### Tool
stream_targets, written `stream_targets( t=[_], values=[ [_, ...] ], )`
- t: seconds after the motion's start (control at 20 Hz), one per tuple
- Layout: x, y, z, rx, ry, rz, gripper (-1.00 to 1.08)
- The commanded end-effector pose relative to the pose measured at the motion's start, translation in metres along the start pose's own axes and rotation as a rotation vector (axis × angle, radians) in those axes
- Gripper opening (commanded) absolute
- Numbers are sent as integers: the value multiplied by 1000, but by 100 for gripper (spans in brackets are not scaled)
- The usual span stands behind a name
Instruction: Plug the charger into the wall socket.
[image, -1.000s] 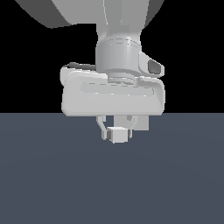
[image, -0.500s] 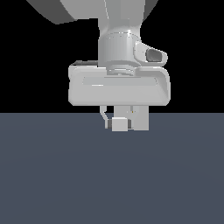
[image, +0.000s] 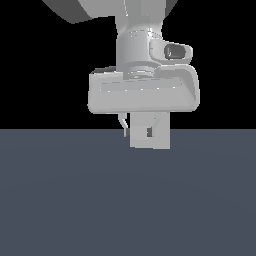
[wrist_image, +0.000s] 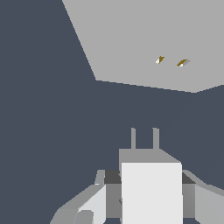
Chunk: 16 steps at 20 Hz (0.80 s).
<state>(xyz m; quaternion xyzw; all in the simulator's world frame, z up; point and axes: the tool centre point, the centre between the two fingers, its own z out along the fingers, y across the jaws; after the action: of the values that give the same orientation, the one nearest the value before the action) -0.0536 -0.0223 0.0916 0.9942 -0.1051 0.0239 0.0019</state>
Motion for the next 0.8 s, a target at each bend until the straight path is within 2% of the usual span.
stream_targets(
  t=[0.0,0.35,0.75],
  values=[
    [2,1,-3,-2,0,46,-100],
    [5,4,-8,-7,-1,119,-100],
    [5,4,-8,-7,-1,129,-100]
  ],
)
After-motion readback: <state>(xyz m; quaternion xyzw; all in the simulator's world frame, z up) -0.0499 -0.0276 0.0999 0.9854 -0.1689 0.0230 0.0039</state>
